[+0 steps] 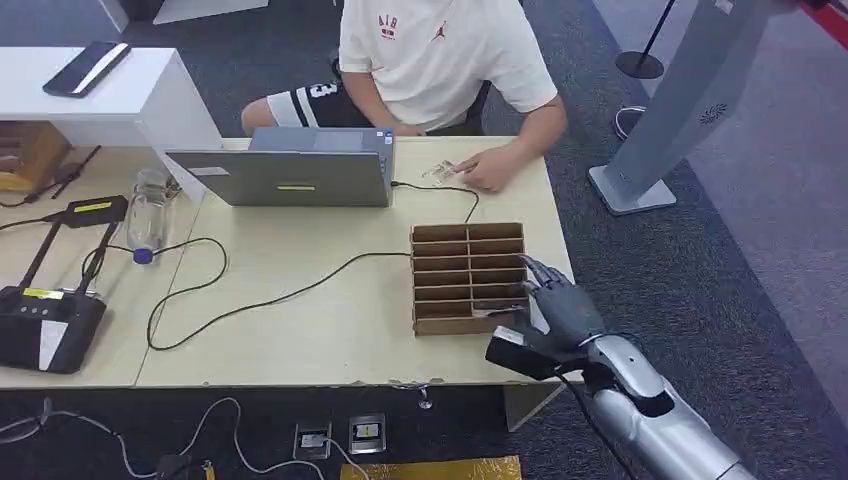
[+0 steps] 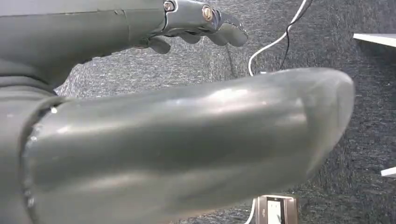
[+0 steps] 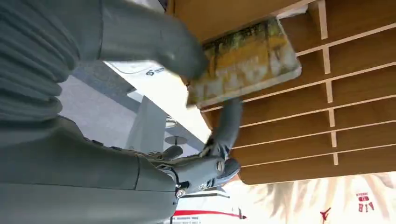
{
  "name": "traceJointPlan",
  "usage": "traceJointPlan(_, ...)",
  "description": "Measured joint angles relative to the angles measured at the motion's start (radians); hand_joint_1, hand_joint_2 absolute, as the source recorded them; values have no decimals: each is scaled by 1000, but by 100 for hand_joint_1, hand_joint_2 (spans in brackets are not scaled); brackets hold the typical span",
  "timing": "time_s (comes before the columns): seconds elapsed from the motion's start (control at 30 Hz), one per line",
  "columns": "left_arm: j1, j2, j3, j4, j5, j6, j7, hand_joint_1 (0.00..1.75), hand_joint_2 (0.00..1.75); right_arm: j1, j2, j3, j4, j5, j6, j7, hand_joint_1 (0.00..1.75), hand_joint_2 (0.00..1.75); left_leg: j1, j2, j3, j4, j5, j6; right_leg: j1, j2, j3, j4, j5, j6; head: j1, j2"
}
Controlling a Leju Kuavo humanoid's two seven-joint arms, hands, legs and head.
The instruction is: Pass the card to the sensor for recognition and then transmit it.
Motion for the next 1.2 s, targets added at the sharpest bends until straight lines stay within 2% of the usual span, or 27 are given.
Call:
traceJointPlan(0.07,0,0,0,0,0,0,0,0,0,-3,2,0,0,0,4,-3,175,175,0,0,0,0,0,0,0,0,0,0,0,0,0,0)
traceJointPlan(0.1,0,0,0,0,0,0,0,0,0,-5,3,0,0,0,5,-5,80,175,0,0,0,0,0,0,0,0,0,0,0,0,0,0)
traceJointPlan(0.13,0,0,0,0,0,0,0,0,0,-7,5,0,0,0,5,-5,0,175,0,0,0,0,0,0,0,0,0,0,0,0,0,0)
traceJointPlan(0.37,0,-2,0,0,1,0,0,0,0,-8,11,0,0,-4,8,-27,0,175,0,0,0,0,0,0,0,0,0,0,0,0,0,0)
traceJointPlan(1.2,0,-2,0,0,3,0,0,0,0,-7,18,0,0,12,17,-28,0,175,0,0,0,0,0,0,0,0,0,0,0,0,0,0)
